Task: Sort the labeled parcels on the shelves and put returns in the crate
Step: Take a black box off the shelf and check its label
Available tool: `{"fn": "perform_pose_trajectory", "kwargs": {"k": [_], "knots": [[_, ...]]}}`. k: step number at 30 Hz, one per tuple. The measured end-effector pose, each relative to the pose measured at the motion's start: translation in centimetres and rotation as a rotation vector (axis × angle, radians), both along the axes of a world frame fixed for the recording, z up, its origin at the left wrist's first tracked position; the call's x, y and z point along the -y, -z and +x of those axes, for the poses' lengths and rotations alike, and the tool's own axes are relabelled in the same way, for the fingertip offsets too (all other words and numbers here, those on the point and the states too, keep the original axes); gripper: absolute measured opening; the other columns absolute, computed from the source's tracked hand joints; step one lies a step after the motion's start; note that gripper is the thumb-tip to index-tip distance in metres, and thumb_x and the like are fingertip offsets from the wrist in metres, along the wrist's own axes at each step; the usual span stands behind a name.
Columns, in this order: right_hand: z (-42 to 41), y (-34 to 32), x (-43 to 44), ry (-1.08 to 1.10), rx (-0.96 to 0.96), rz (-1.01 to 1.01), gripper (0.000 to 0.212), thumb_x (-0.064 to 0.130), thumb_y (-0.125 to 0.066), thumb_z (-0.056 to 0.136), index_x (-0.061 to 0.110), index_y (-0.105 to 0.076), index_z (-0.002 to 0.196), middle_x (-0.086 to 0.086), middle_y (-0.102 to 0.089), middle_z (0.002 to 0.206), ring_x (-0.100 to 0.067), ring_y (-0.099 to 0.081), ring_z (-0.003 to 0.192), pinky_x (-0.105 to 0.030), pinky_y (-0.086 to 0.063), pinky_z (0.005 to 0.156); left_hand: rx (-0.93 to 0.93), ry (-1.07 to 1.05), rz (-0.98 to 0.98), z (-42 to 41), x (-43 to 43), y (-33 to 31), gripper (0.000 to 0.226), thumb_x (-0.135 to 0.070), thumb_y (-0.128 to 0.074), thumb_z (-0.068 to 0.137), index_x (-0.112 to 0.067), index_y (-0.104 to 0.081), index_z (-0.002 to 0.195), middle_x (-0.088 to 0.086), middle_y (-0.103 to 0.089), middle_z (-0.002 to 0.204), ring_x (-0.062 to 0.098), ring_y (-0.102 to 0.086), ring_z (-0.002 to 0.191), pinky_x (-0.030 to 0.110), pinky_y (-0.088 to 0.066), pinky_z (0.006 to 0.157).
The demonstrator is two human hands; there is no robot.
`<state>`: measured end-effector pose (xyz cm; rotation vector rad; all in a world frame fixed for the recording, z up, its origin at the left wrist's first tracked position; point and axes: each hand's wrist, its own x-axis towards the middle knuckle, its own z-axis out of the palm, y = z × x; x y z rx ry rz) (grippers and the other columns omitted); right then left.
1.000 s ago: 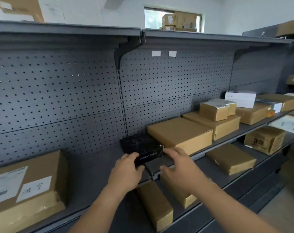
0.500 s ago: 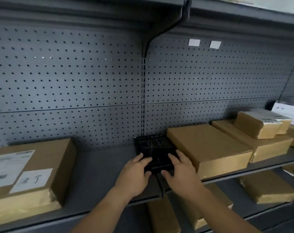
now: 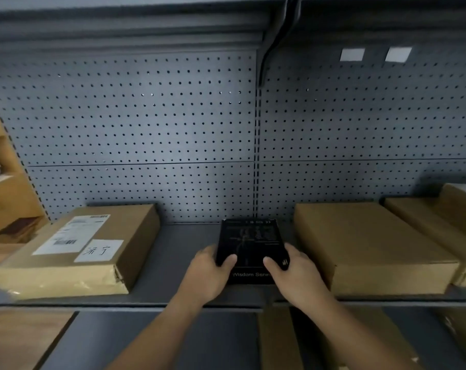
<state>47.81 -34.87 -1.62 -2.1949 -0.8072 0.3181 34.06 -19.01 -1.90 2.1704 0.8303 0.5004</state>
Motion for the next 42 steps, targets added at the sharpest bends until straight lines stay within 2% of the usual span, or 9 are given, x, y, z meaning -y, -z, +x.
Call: {"fn": "perform_pose_trajectory", "kwargs": {"k": [10,15,20,25,28,34,36,38,42], "knots": [[0.0,0.2,-0.2,0.031,-0.110,0.136,0.083,0.050,-0.069,0.093,0.017,-0.032,0.160,-0.001,-0.042,0.159,-0.019,-0.044,0.142,-0.029,-0.038,0.113,0.107,-0.059,-0.214,-0.2,-0.4,0.4,0.037,-0.040,-0.071,0.094,-0.023,-0.063,0.125,-0.013,-0.072,0.109,0.006,-0.069,0.100,0.033,-0.058,0.092],[-0.5,0.1,0.1,0.032,-0.141,0.214,0.079,0.038,-0.076,0.091,0.022,-0.036,0.157,0.003,-0.043,0.147,-0.016,-0.048,0.133,-0.027,-0.040,0.108,0.220,-0.047,-0.194,-0.5,-0.6,0.4,0.039,-0.028,-0.079,0.089,-0.027,-0.058,0.122,-0.017,-0.069,0.111,-0.004,-0.064,0.102,0.014,-0.052,0.083],[-0.6,0.0,0.3,0.025,-0.184,0.318,0.076,0.037,-0.083,0.082,0.042,-0.044,0.147,0.008,-0.046,0.146,-0.010,-0.053,0.129,-0.041,-0.048,0.111,0.337,-0.051,-0.192,-0.9,-0.7,0.2,0.046,-0.018,-0.085,0.083,-0.034,-0.057,0.115,-0.018,-0.068,0.113,-0.004,-0.064,0.107,0.013,-0.052,0.084],[-0.5,-0.2,0.1,-0.011,-0.253,0.457,0.063,0.016,-0.078,0.090,0.038,-0.048,0.141,0.019,-0.058,0.133,0.004,-0.056,0.118,-0.023,-0.050,0.098,0.401,-0.061,-0.212,-1.3,-0.9,-0.2,0.051,-0.009,-0.086,0.080,-0.029,-0.056,0.115,-0.015,-0.065,0.116,-0.005,-0.062,0.107,0.010,-0.051,0.082],[-0.6,-0.2,0.2,-0.043,-0.332,0.479,0.062,0.012,-0.076,0.091,0.041,-0.045,0.136,0.015,-0.063,0.132,-0.001,-0.061,0.116,-0.028,-0.054,0.099,0.394,-0.051,-0.208,-1.4,-1.0,0.0,0.051,-0.004,-0.085,0.080,-0.024,-0.055,0.116,-0.015,-0.063,0.115,-0.018,-0.060,0.098,0.004,-0.048,0.077],[-0.8,-0.3,0.1,0.002,-0.367,0.529,0.090,0.010,-0.087,0.079,0.043,-0.035,0.145,0.013,-0.053,0.134,-0.011,-0.056,0.122,-0.034,-0.051,0.099,0.330,-0.011,-0.201,-1.0,-1.4,0.2,0.051,-0.006,-0.078,0.087,-0.033,-0.047,0.117,-0.021,-0.058,0.122,-0.008,-0.054,0.117,-0.002,-0.042,0.079],[-1.1,-0.6,-0.1,-0.004,-0.350,0.523,0.102,0.010,-0.089,0.077,0.038,-0.028,0.155,0.012,-0.052,0.134,-0.013,-0.052,0.127,-0.033,-0.047,0.103,0.343,-0.011,-0.168,-0.7,-1.2,0.0,0.053,-0.015,-0.077,0.090,-0.036,-0.046,0.127,-0.022,-0.054,0.128,-0.006,-0.050,0.123,0.002,-0.040,0.093],[-1.1,-0.6,-0.4,-0.014,-0.307,0.510,0.092,0.014,-0.089,0.077,0.041,-0.039,0.149,0.012,-0.054,0.135,-0.011,-0.052,0.129,-0.031,-0.045,0.105,0.349,-0.022,-0.096,-0.3,-1.0,-0.6,0.058,-0.031,-0.075,0.091,-0.039,-0.044,0.139,-0.017,-0.049,0.139,0.003,-0.043,0.134,0.023,-0.037,0.113],[-1.2,-0.5,-0.8,-0.024,-0.217,0.503,0.077,0.021,-0.094,0.067,0.049,-0.054,0.127,0.010,-0.058,0.133,-0.002,-0.058,0.117,-0.022,-0.049,0.096,0.377,0.079,-0.101,0.7,0.5,-2.6,0.057,-0.049,-0.069,0.092,-0.050,-0.044,0.144,-0.018,-0.049,0.142,0.005,-0.046,0.131,0.038,-0.041,0.116]]}}
